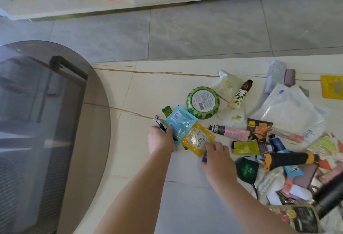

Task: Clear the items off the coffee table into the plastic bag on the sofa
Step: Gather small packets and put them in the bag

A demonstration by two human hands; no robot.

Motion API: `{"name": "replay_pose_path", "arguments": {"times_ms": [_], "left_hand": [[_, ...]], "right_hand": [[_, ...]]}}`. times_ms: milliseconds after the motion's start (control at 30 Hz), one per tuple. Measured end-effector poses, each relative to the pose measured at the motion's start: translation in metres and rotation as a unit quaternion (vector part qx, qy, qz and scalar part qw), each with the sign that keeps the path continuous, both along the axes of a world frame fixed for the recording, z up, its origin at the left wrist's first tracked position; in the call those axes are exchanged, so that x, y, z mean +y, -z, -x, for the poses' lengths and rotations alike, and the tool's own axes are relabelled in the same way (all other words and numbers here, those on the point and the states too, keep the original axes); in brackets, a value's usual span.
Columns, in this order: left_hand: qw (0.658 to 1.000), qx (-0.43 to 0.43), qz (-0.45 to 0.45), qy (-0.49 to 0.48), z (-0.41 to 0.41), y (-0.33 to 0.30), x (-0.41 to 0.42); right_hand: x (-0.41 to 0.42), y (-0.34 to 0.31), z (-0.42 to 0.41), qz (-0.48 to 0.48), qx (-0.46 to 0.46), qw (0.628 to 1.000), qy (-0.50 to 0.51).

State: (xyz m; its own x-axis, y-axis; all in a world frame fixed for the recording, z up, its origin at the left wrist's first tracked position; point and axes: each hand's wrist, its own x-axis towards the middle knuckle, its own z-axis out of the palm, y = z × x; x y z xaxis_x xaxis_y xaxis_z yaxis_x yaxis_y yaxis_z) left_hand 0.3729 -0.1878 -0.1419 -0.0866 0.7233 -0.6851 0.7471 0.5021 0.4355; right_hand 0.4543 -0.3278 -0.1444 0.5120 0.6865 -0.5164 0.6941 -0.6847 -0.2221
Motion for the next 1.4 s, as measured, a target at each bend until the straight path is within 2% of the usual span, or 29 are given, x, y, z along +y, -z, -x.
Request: {"name": "replay_pose_path", "arguments": {"times_ms": [233,333,467,600,700,933,1100,1167,1267,1333,1400], "left_hand": [[0.999,0.01,-0.005,-0.041,0.001,0.024,0.019],[1.0,0.026,0.004,-0.018,0.007,0.019,0.017],[0.998,0.019,-0.052,-0.032,0.009,0.001,0.01],[0.994,-0.024,-0.07,0.086,-0.001,-0.003,0.016],[0.974,0.026,-0.087,0.208,-0.01,0.006,0.02],[0.963,0.094,-0.081,0.241,-0.015,0.015,0.002],[0.983,0.031,0.007,0.183,-0.005,0.011,-0.005],[0.986,0.016,0.021,0.163,0.004,0.009,-0.006],[0.996,-0.033,0.03,0.082,0.018,0.003,-0.011],[0.997,-0.065,0.043,0.027,0.026,-0.004,-0.016],[0.995,-0.084,0.054,-0.015,0.034,-0.012,-0.024]], "right_hand": [[0.007,0.005,0.001,0.008,0.0,1.0,0.017],[0.003,0.006,0.004,0.011,0.005,1.0,0.026],[0.002,0.006,0.009,0.005,0.024,0.999,0.03],[0.003,0.005,0.01,0.003,0.017,0.999,0.036],[0.004,0.008,0.01,-0.001,0.018,0.999,0.037],[-0.002,0.015,0.006,-0.003,0.033,0.998,0.051],[-0.003,0.015,0.009,-0.009,0.048,0.995,0.085],[-0.004,0.015,0.009,-0.002,0.044,0.996,0.08],[-0.011,0.012,0.01,0.008,0.032,0.997,0.071],[-0.021,0.007,0.011,0.003,0.06,0.994,0.093],[-0.032,0.004,0.011,-0.017,0.128,0.98,0.15]]}}
